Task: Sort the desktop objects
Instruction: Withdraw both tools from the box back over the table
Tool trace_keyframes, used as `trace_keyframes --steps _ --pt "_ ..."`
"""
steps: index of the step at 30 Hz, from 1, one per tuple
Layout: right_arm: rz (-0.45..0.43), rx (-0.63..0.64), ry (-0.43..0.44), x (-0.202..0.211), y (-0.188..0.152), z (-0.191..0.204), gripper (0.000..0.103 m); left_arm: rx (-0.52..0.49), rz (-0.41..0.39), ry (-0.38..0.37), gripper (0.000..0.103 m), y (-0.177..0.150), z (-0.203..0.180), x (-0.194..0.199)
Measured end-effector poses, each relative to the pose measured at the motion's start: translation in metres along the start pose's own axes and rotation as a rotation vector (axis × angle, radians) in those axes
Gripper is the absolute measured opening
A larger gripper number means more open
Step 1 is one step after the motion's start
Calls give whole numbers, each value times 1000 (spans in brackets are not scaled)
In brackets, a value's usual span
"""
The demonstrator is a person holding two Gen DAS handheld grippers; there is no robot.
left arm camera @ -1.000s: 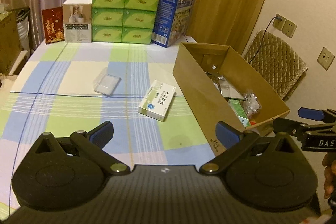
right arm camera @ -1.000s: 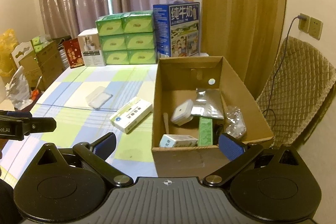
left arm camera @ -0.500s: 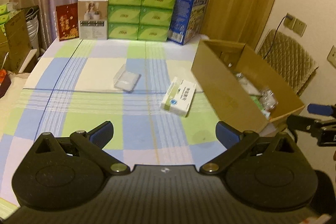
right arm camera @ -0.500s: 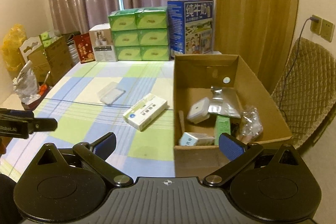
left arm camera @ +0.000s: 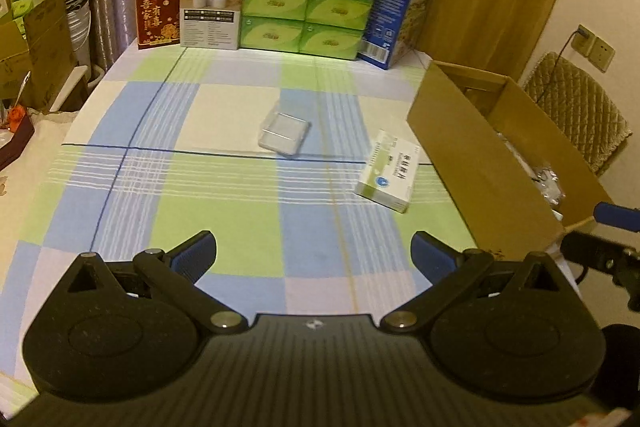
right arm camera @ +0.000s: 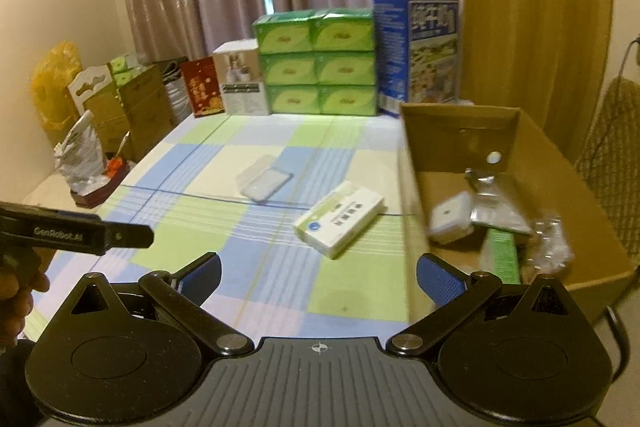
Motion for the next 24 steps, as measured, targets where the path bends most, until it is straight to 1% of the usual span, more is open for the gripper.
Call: trace_keyframes --steps 4,10,19,24 --pt "5 7 8 -23 2 11 101 -16 -8 26 102 6 14 -13" --pt "55 3 6 -75 -4 18 101 -14 -3 60 102 15 38 -41" --pt "103 -37 -26 -150 -18 5 101 27 -30 69 102 25 61 -97" --pt "114 -48 -41 -186 -20 -5 101 2 -46 72 102 34 71 -131"
Point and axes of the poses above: each gripper's, at about its wrist camera, not at the fingertips, and x roughly against the way its jaws point, z to its left, y to its top, the point moved 9 cm from there along -x, roughly the way its jaws point, and after that the axes turned 4 degrees about -z, right-handed, at the moved point
